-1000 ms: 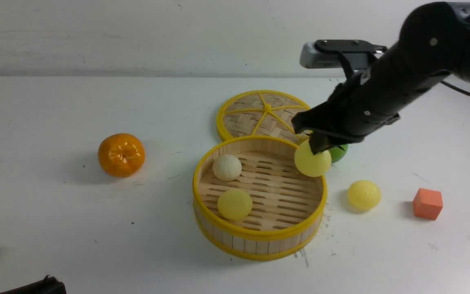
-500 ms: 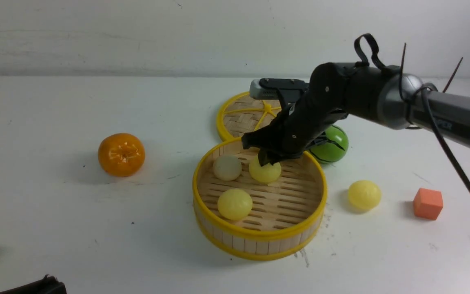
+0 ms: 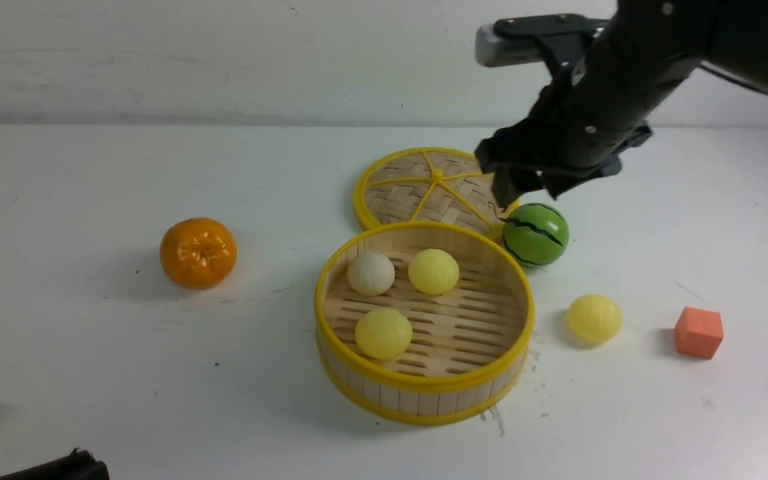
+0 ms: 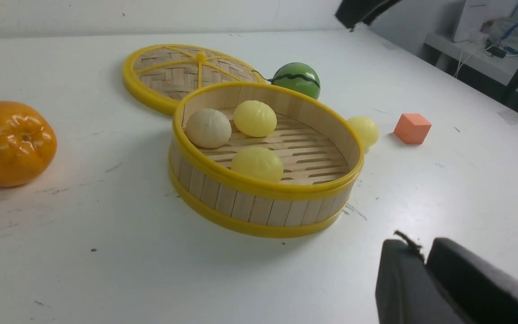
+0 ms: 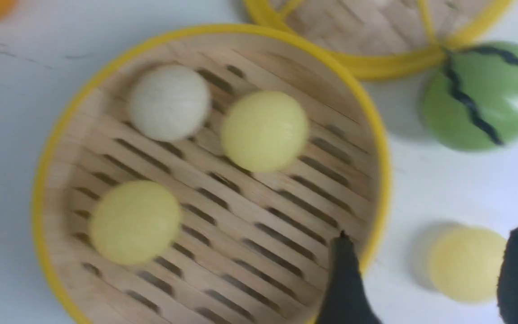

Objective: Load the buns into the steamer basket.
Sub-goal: Use the right arm to grab a steamed stuffed bun

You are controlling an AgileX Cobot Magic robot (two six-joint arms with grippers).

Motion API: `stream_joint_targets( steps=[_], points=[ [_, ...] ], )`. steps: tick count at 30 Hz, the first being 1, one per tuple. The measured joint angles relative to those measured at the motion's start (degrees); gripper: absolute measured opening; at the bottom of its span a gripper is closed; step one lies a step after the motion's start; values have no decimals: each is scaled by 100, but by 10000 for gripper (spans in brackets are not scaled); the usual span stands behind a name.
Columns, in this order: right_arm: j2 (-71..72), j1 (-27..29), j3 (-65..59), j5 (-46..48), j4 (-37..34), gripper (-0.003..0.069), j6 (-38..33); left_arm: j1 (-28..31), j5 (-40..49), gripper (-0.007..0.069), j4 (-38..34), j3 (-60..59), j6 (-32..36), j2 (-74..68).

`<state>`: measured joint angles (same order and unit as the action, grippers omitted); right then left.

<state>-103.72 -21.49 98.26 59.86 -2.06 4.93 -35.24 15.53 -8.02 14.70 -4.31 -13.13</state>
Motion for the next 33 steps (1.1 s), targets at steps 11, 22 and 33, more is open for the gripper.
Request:
stream_joint_targets(
  steps=[11, 22, 33],
  points=[
    [-276, 959, -1315, -384, -45, 183, 211, 0, 0, 90, 0, 0, 0, 0],
    [-796, 1214, -1315, -982, -959, 267, -437, 0, 0, 92, 0, 0, 0, 0],
    [-1111, 1226, -1315, -1419, -875, 266, -493, 0, 0, 102, 0, 0, 0, 0]
  ],
)
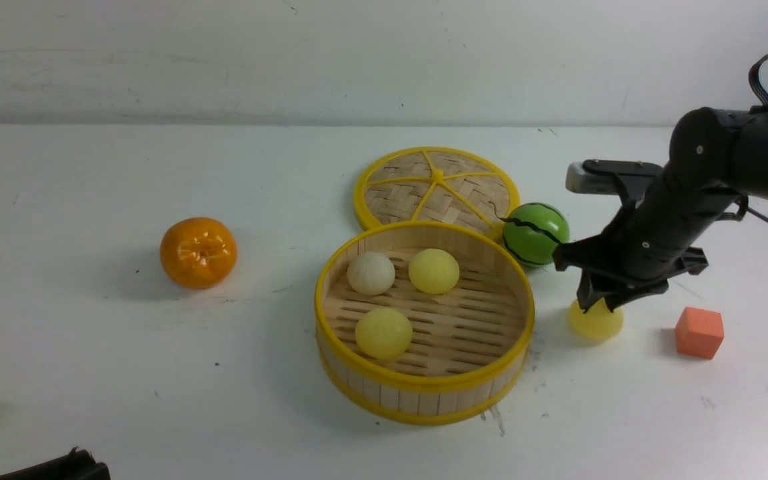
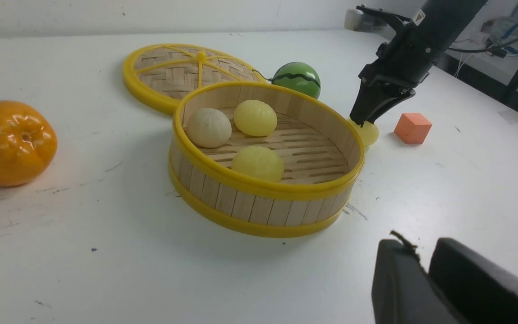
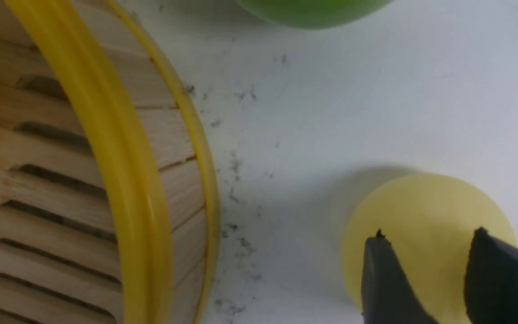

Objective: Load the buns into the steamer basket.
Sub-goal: Use the right arm to grab a steamed stuffed bun, then use the right arm to put the steamed stuffed bun into the steamer

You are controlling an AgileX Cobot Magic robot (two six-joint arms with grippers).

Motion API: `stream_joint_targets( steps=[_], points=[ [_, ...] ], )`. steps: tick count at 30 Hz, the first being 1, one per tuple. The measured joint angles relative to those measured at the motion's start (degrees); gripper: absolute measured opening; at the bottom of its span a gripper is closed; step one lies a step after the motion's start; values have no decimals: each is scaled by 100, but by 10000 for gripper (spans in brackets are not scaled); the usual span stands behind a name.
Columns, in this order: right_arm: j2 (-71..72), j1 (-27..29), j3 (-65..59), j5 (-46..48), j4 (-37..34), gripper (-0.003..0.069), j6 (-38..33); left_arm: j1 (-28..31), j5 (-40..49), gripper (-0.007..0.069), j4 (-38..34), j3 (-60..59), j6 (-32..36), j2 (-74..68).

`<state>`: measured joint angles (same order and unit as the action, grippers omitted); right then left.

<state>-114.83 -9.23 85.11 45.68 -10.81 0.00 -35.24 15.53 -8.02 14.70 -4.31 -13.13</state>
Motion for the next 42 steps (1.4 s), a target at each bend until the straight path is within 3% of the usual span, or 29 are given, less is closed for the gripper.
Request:
stream_joint_targets(
  steps=[7, 10, 14, 17, 22, 31, 36, 42],
  points=[
    [-88, 0, 0, -74, 27, 238, 0, 0, 0, 106, 0, 0, 0, 0],
    [-105, 0, 0, -86, 27, 188, 0, 0, 0, 109, 0, 0, 0, 0],
    [-98, 0, 0, -88, 27, 36, -74, 0, 0, 112, 0, 0, 0, 0],
    [61, 0, 0, 61, 21, 0, -107, 0, -2, 112, 0, 0, 0, 0],
    [594, -69, -17, 282, -103, 0, -112, 0, -2, 113, 0, 0, 0, 0],
    [1243, -1327, -17, 244, -327, 5, -238, 0, -2, 125, 0, 0, 0, 0],
    [978, -1680, -22, -151, -350, 14, -164, 0, -2, 129, 0, 0, 0, 0],
    [423, -1765, -22, -459, -345, 128, 90, 0, -2, 136, 0, 0, 0, 0]
  ],
)
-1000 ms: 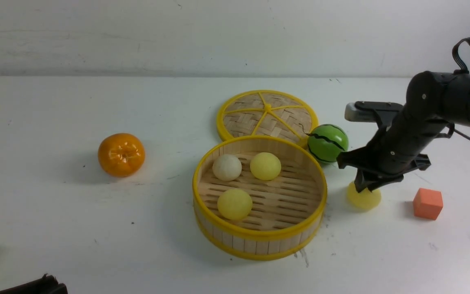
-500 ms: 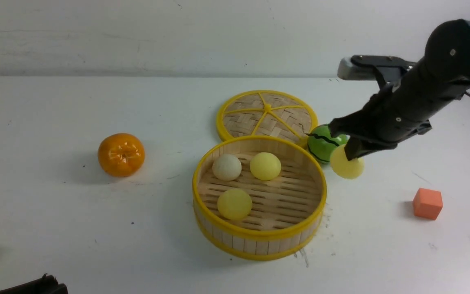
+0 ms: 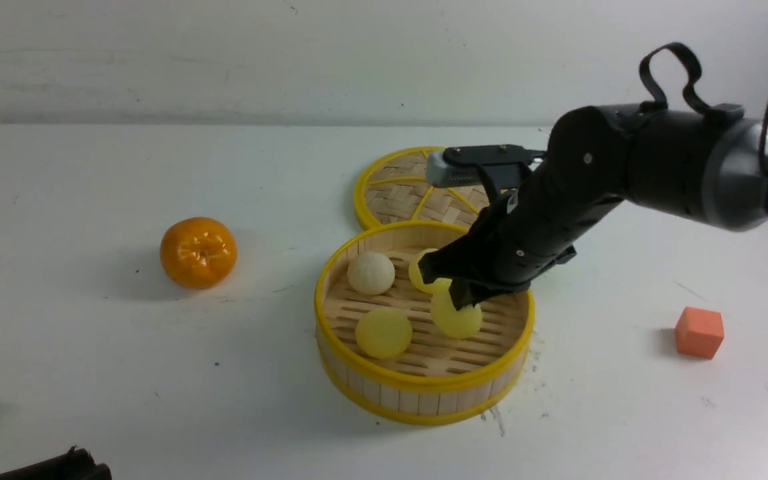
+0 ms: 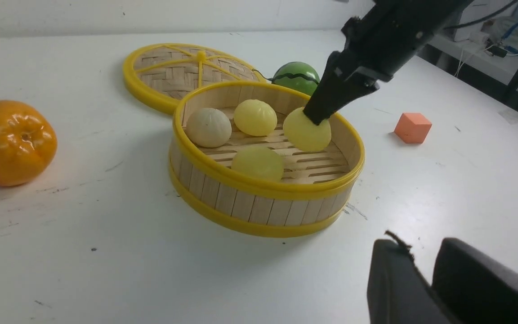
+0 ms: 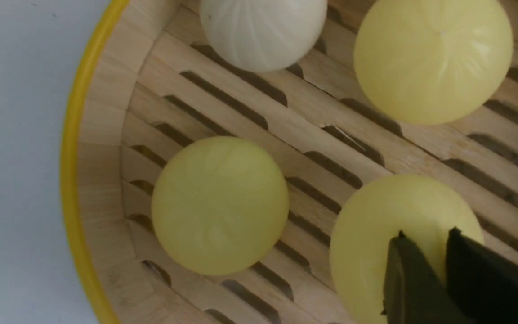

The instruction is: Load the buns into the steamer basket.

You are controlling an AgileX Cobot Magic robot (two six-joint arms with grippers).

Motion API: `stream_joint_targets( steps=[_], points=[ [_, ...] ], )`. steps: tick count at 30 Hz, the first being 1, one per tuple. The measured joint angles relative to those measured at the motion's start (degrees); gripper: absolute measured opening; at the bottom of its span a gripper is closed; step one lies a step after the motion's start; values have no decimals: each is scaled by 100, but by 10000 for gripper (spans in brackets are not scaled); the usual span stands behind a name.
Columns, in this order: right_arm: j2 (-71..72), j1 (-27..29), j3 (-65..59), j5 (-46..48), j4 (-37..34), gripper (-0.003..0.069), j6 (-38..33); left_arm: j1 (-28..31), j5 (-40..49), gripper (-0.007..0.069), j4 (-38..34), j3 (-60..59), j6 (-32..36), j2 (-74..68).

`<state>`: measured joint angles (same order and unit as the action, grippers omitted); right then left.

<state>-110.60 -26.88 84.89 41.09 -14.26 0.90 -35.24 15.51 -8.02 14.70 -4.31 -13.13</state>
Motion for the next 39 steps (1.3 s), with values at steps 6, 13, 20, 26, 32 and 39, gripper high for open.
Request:
stream_joint_targets(
  steps=[6, 13, 20, 26, 32, 39],
  points=[
    [-33, 0, -18, 2, -149, 379, 27, 0, 0, 143, 0, 0, 0, 0],
    [1269, -15, -25, 1198, -205, 477, 414, 0, 0, 152, 0, 0, 0, 0],
    [2717, -531, -25, 2542, 835, 235, 1325, 0, 0, 158, 0, 0, 0, 0],
    [3520, -987, -25, 3052, 892, 4, 1479, 0, 0, 164, 0, 0, 0, 0],
    [3918, -1020, -25, 3095, 537, -20, 1478, 0, 0, 165, 0, 0, 0, 0],
    [4071, -1013, -217, 3055, 1364, -20, 1409, 0, 0, 176, 0, 0, 0, 0]
  ],
)
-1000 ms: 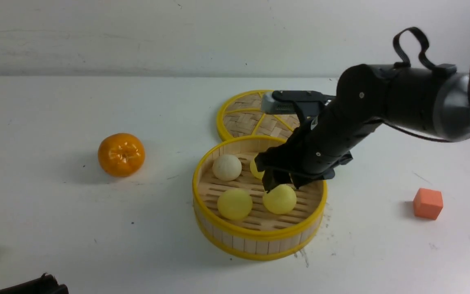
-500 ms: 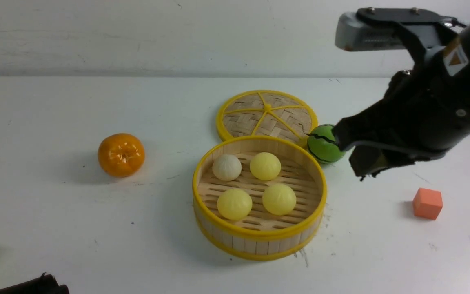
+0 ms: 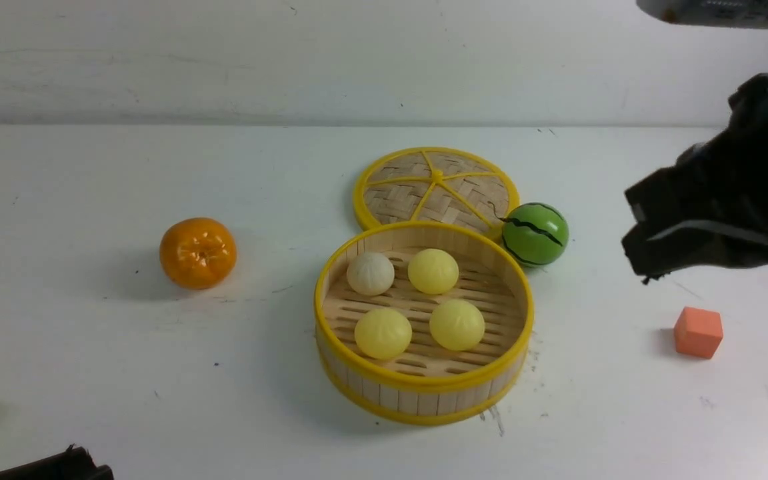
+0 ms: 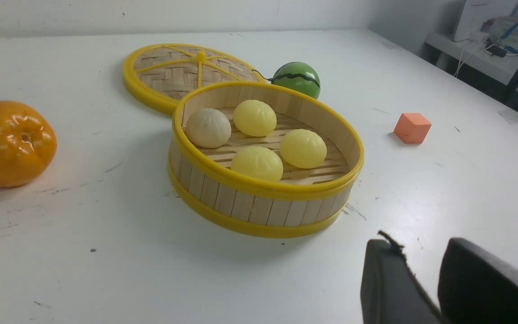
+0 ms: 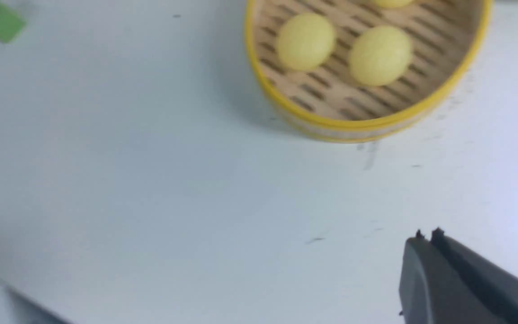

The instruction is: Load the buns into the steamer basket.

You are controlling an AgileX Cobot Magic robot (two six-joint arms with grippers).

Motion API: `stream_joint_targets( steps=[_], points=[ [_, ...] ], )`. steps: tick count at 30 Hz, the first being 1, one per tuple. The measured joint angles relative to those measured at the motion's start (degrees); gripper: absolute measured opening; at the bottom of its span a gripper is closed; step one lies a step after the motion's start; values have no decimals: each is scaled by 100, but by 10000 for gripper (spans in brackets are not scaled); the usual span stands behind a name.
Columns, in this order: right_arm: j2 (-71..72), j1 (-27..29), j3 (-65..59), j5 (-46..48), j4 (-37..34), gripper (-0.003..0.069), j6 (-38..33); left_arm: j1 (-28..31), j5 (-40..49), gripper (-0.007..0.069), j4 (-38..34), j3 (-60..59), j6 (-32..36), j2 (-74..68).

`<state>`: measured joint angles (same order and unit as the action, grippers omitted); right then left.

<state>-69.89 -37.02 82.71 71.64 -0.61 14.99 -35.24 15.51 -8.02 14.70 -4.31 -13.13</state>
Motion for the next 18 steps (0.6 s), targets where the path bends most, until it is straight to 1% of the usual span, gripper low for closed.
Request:
stream_joint_targets(
  steps=[2, 3, 4, 5, 6, 7, 9, 12, 13, 15, 17, 18],
  points=[
    [256, 76, -409, -102, 279, -20, -112, 0, 0, 180, 0, 0, 0, 0],
    [482, 167, -767, -312, 334, -20, -162, 0, 0, 182, 0, 0, 0, 0],
    [534, 189, -852, -365, 334, -20, -173, 0, 0, 182, 0, 0, 0, 0],
    [1115, 449, -1745, -919, 351, -20, -236, 0, 0, 183, 0, 0, 0, 0],
    [1500, 670, -2344, -1340, 313, -20, -249, 0, 0, 184, 0, 0, 0, 0],
    [1500, 719, -2473, -1429, 304, -20, -250, 0, 0, 184, 0, 0, 0, 0],
    [2774, 1513, -4218, -2688, 265, -20, -255, 0, 0, 188, 0, 0, 0, 0],
    [4296, 2280, -5961, -3876, 343, -19, -255, 0, 0, 191, 0, 0, 0, 0],
    [4405, 2325, -6071, -3951, 350, -19, -255, 0, 0, 191, 0, 0, 0, 0],
    [5753, 2794, -7346, -4715, 462, -19, -255, 0, 0, 194, 0, 0, 0, 0],
    [6132, 2890, -7679, -4835, 467, -19, -255, 0, 0, 194, 0, 0, 0, 0],
    [6661, 2996, -8140, -4910, 473, -18, -255, 0, 0, 197, 0, 0, 0, 0]
  ],
)
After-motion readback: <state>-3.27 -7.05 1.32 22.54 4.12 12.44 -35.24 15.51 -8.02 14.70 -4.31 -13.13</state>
